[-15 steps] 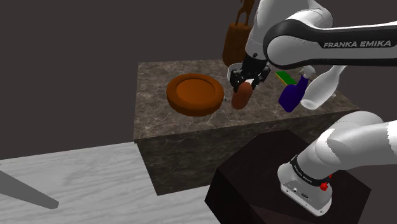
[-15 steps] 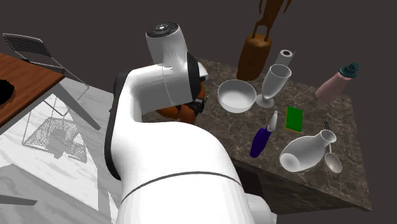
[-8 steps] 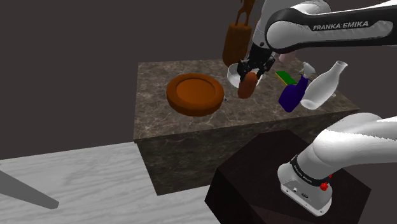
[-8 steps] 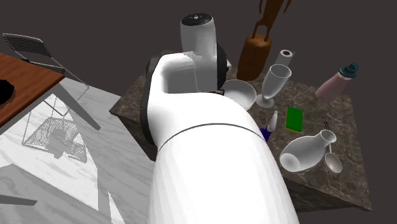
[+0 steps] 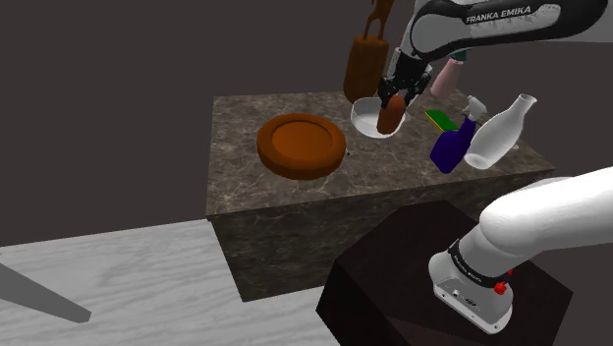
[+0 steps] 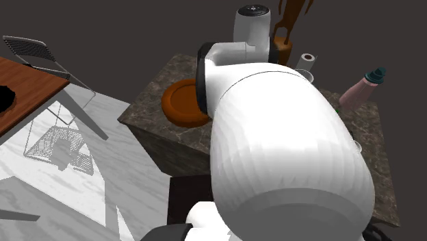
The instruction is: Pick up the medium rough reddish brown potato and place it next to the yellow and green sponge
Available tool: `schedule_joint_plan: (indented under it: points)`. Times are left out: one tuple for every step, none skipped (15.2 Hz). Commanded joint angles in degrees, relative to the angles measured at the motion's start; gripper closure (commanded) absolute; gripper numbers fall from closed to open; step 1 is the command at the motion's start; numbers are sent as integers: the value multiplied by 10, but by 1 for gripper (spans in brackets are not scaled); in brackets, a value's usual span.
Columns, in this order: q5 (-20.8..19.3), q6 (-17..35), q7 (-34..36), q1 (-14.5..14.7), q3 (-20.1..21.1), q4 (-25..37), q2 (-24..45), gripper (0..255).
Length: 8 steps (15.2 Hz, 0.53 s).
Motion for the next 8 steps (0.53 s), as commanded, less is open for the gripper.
schedule_joint_plan:
  points:
    - [-8, 6, -24, -12, -18, 22, 27, 255]
    - [-11, 9, -35, -17, -26, 34, 41, 255]
    - [-14, 12, -46, -22, -34, 47, 56, 255]
    - [-16, 14, -57, -26, -42, 61, 70, 255]
    - [-17, 16, -68, -31, -50, 75, 86, 255]
    - [-18, 17, -79, -35, -57, 89, 101, 255]
    - [-19, 19, -90, -39, -64, 105, 117, 255]
    - [-19, 19, -101, -43, -71, 121, 133, 255]
